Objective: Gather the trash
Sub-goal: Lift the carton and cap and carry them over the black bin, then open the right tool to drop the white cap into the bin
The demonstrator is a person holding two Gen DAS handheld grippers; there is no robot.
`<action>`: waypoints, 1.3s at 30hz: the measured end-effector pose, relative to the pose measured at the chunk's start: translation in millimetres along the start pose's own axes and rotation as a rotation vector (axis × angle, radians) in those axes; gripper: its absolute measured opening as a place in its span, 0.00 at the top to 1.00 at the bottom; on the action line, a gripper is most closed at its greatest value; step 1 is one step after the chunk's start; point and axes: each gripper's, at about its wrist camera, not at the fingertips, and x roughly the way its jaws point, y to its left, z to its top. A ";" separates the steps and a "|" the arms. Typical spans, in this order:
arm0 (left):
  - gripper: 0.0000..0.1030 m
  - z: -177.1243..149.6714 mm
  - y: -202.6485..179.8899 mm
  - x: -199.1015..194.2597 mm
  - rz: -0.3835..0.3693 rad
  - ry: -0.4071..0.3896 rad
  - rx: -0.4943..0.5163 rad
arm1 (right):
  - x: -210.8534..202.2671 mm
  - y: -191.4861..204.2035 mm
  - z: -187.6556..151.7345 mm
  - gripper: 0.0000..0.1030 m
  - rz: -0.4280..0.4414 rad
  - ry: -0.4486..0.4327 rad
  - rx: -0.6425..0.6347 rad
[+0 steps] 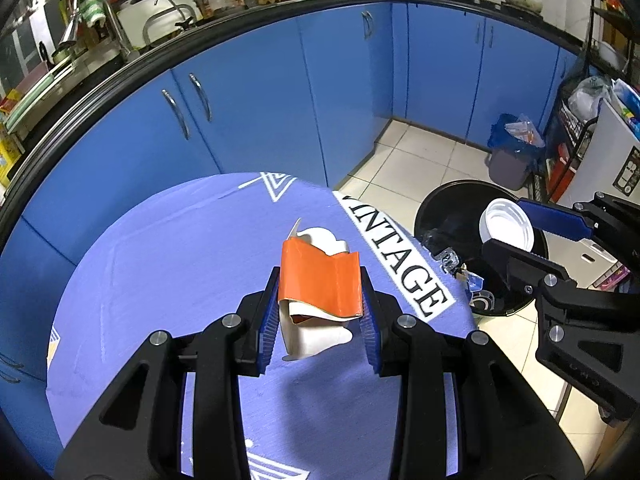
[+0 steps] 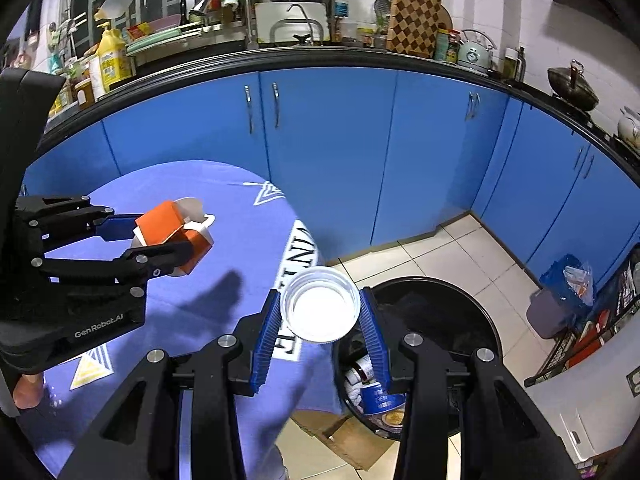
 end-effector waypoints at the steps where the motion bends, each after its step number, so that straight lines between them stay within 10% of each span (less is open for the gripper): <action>1: 0.64 1.0 -1.7 0.8 0.001 0.000 0.001 | 0.2 -2.6 -0.2 0.62 0.000 0.000 0.003; 39: 0.64 37.1 -71.1 4.6 -0.015 -0.030 0.070 | -19.1 -86.4 -16.8 0.62 -0.057 -0.034 0.105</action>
